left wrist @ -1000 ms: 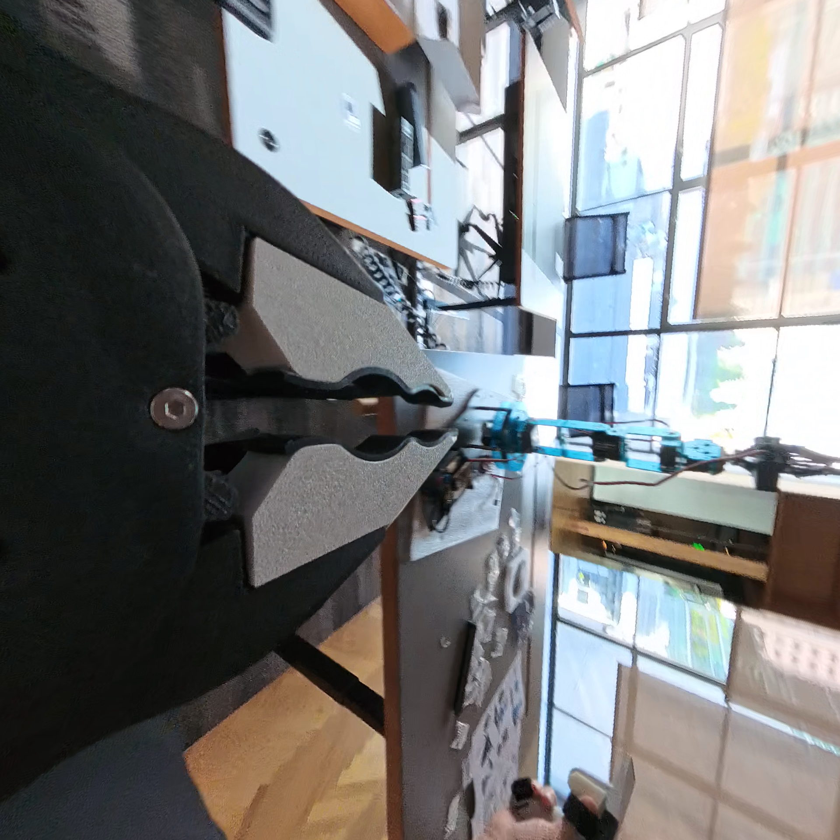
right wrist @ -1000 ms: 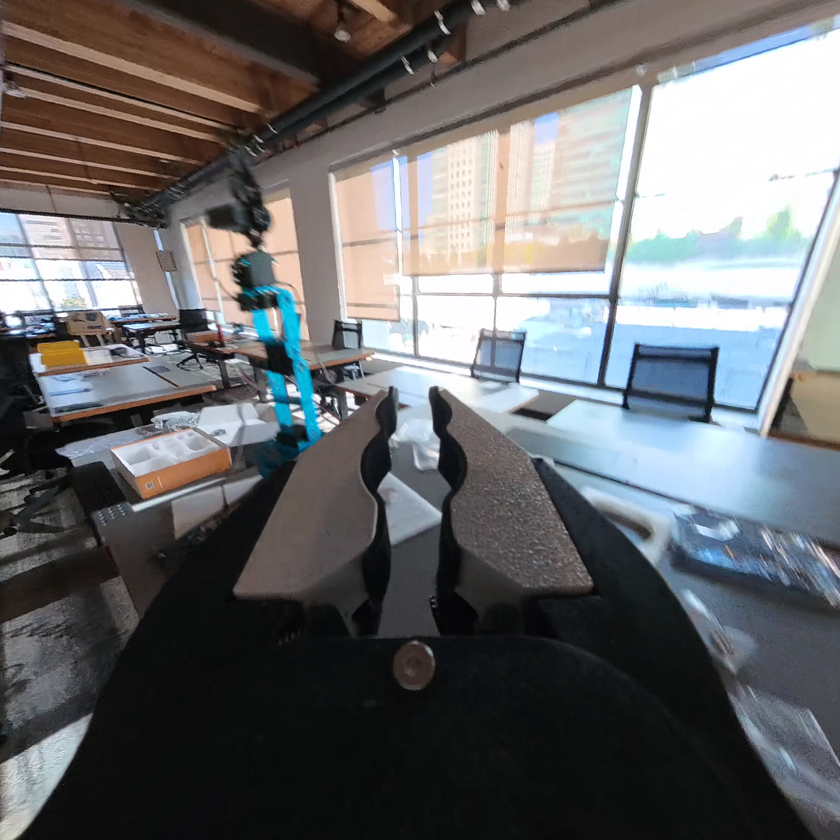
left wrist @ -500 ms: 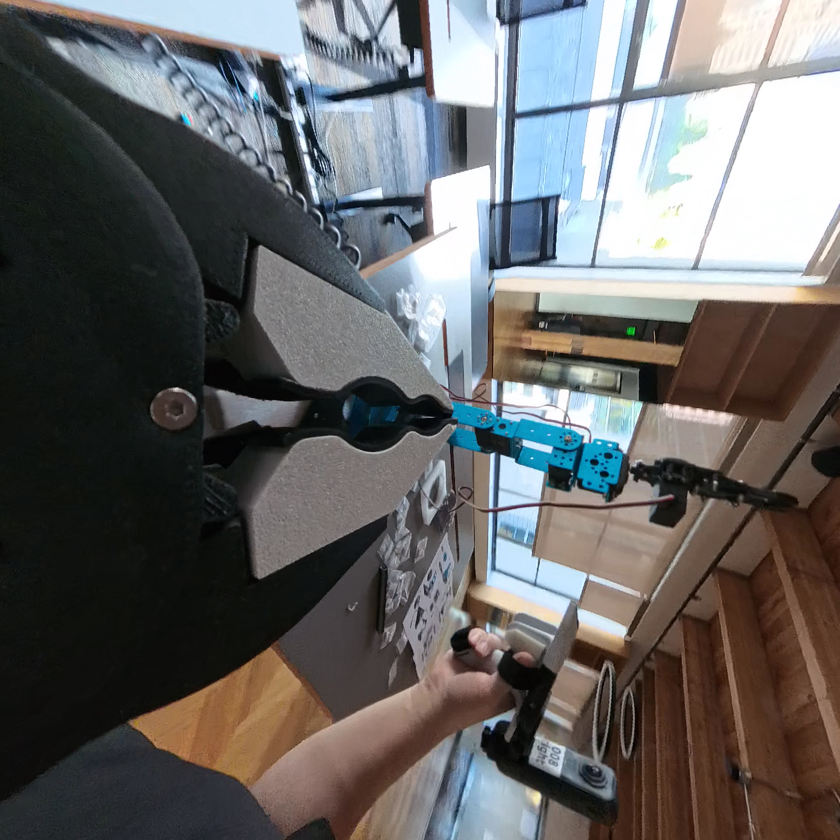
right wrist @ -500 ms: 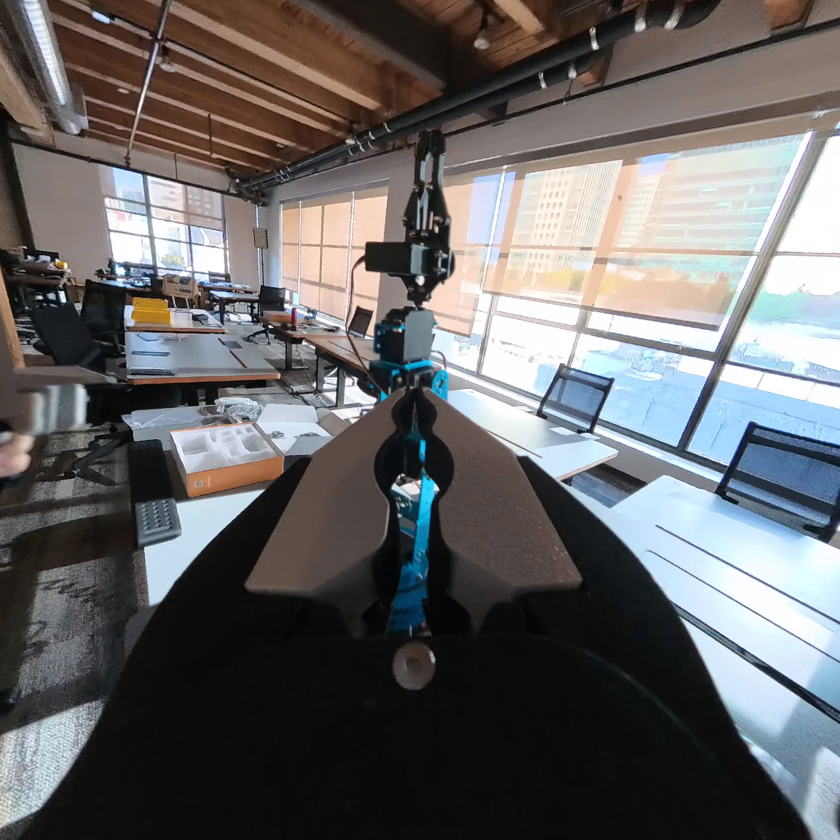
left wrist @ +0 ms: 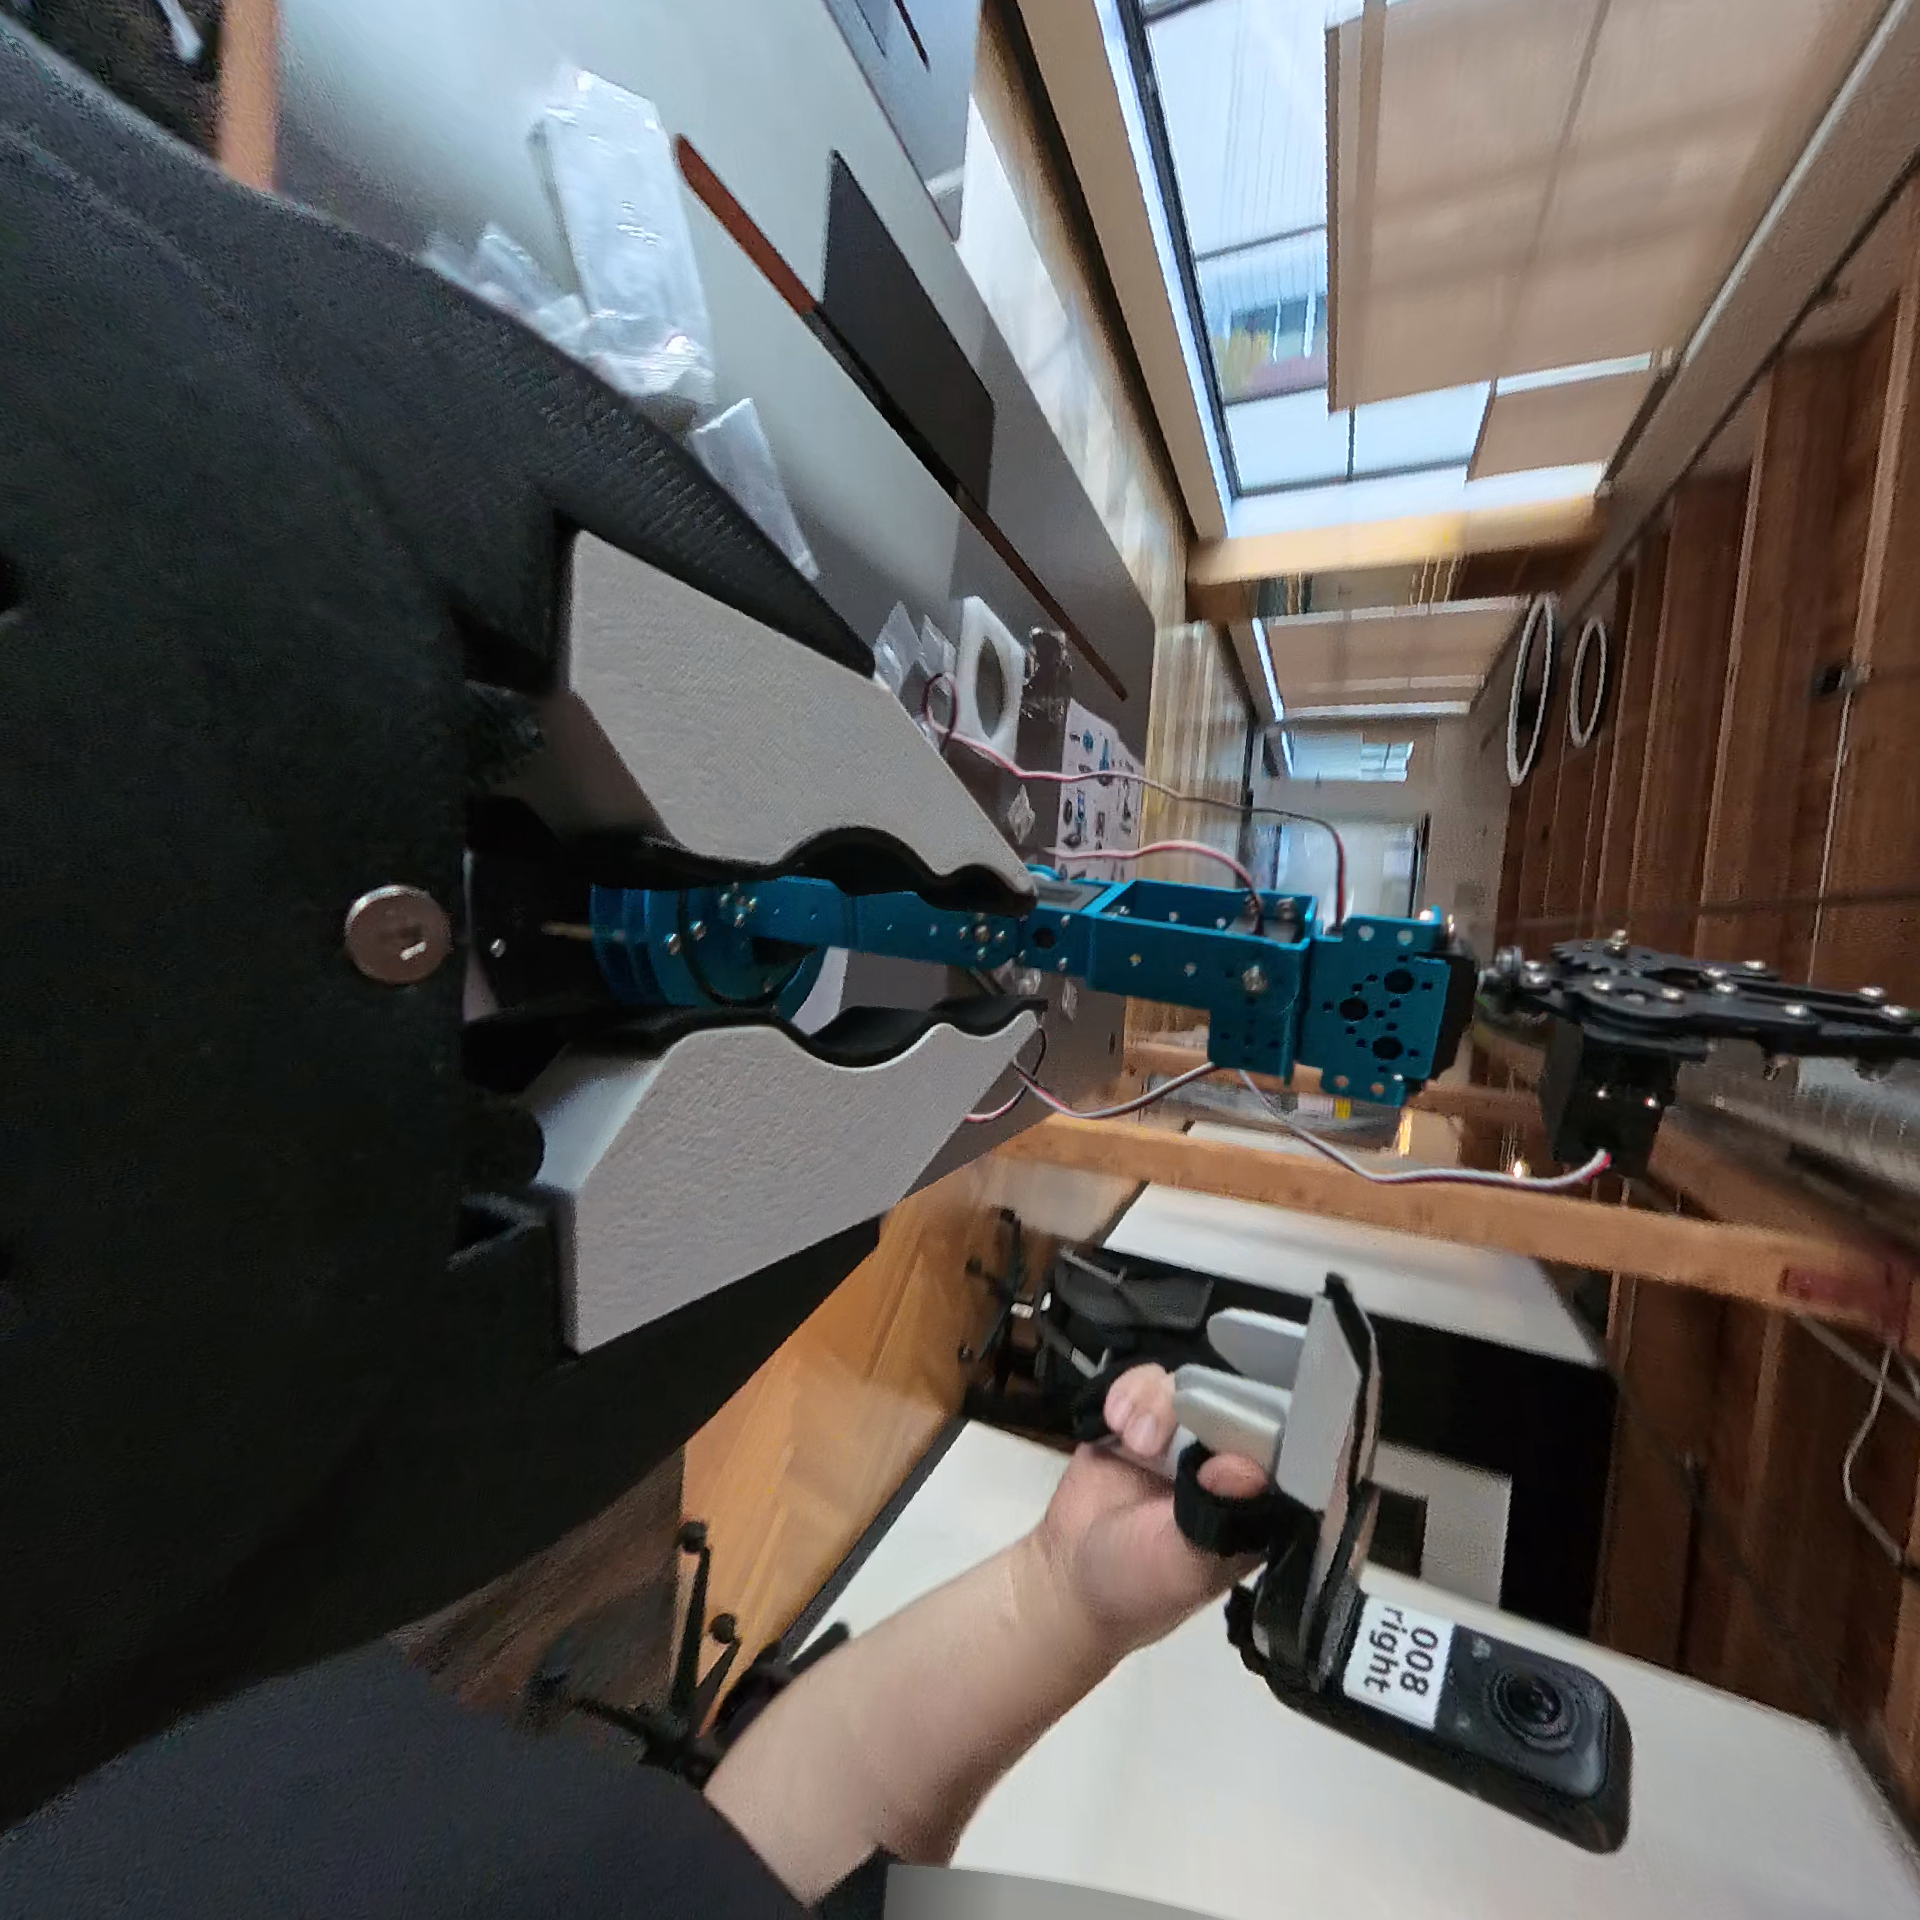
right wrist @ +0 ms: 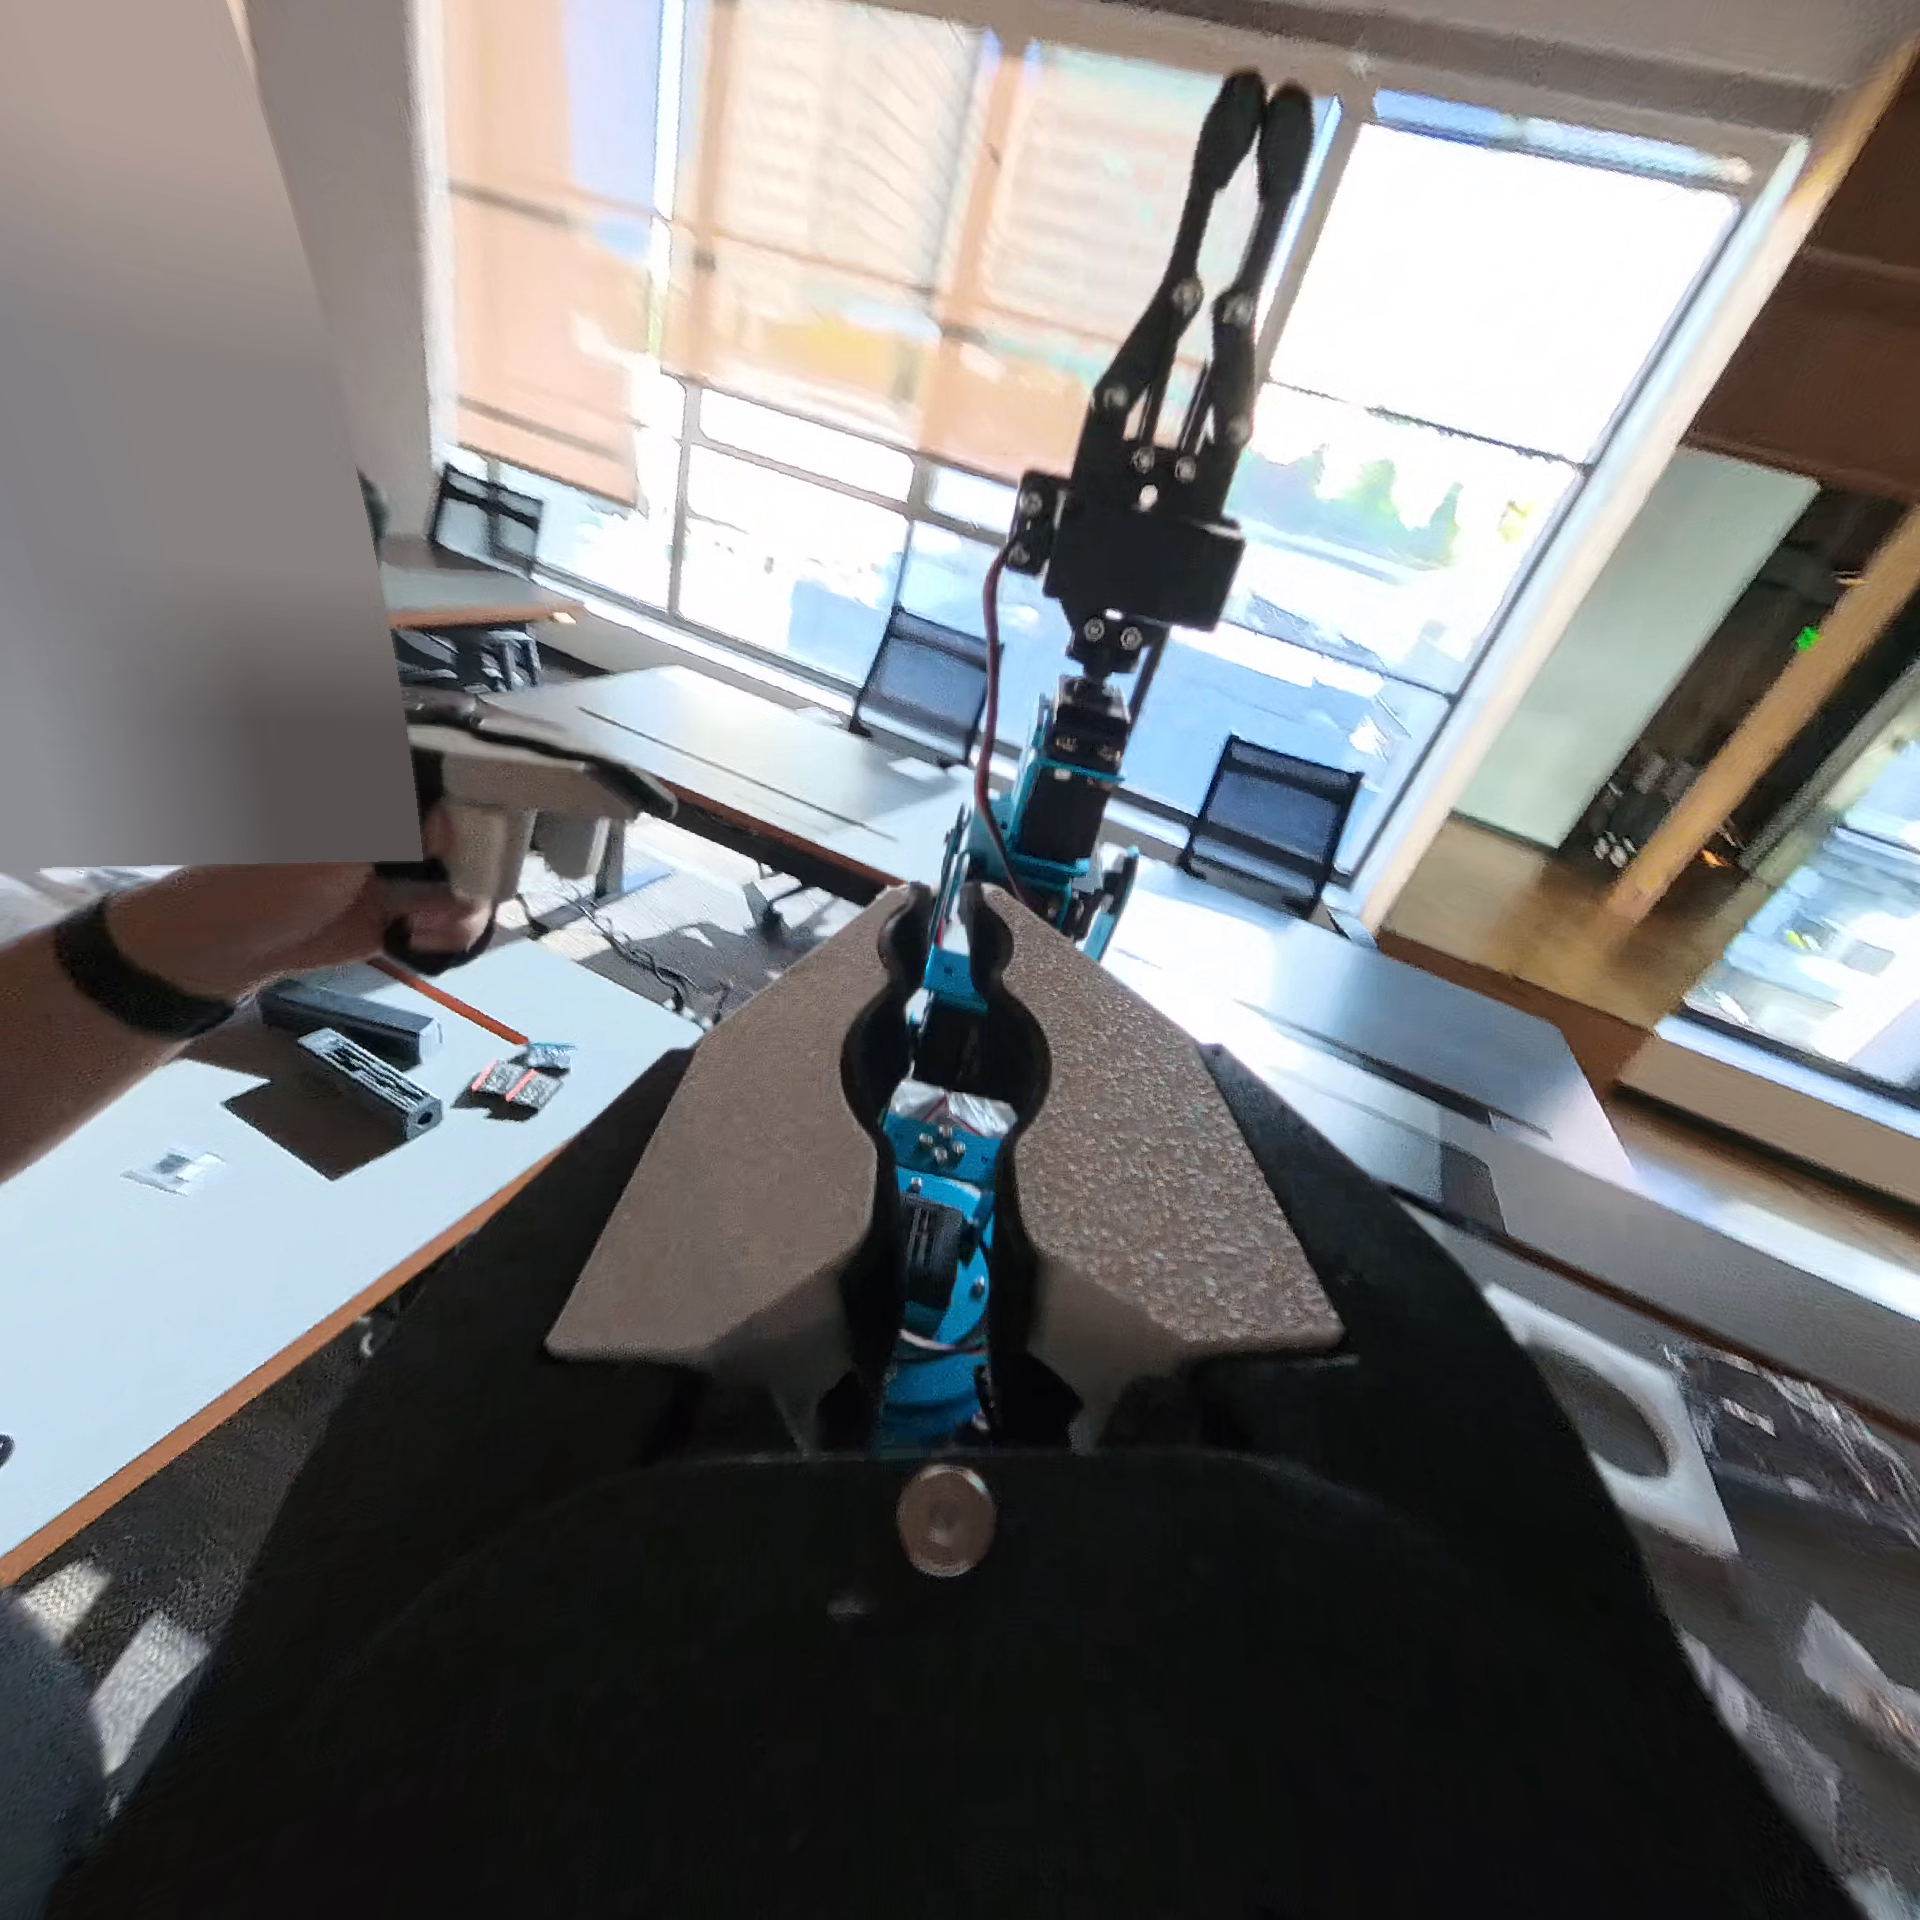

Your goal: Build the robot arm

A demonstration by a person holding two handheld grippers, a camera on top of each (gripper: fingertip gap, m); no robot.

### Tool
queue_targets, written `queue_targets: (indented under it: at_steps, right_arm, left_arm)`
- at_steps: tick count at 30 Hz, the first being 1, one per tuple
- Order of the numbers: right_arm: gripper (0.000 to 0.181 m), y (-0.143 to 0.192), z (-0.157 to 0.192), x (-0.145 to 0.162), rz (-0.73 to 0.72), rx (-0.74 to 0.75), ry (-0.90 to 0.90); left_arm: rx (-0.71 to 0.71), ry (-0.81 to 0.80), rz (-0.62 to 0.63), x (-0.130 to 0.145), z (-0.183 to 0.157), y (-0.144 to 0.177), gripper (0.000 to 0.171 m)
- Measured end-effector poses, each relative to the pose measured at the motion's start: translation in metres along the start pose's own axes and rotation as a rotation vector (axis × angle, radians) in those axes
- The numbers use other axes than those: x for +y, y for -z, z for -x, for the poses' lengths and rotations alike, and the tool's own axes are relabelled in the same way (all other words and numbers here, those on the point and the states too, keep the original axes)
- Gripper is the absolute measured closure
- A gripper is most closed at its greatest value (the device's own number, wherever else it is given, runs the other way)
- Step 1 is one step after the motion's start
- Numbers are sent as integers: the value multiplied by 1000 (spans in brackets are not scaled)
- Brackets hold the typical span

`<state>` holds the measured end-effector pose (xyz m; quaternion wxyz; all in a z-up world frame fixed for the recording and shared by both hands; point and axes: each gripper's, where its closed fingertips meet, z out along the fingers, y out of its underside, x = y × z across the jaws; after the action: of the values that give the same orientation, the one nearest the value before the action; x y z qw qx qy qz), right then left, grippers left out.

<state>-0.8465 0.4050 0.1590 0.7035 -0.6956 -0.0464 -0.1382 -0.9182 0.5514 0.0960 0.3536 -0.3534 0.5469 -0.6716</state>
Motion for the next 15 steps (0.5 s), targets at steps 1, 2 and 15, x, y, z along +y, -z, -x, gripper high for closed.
queue_targets:
  at_steps: [1,2,15]
  right_arm:
    - [174,0,2,2,27,21,-8]
    - [174,0,3,3,42,42,-17]
    - [173,4,-8,20,78,223,-153]
  left_arm:
    - [32,-8,4,-2,8,-6,158]
    - [59,-18,6,-4,17,-13,156]
    - [558,-188,180,-14,49,-139,127]
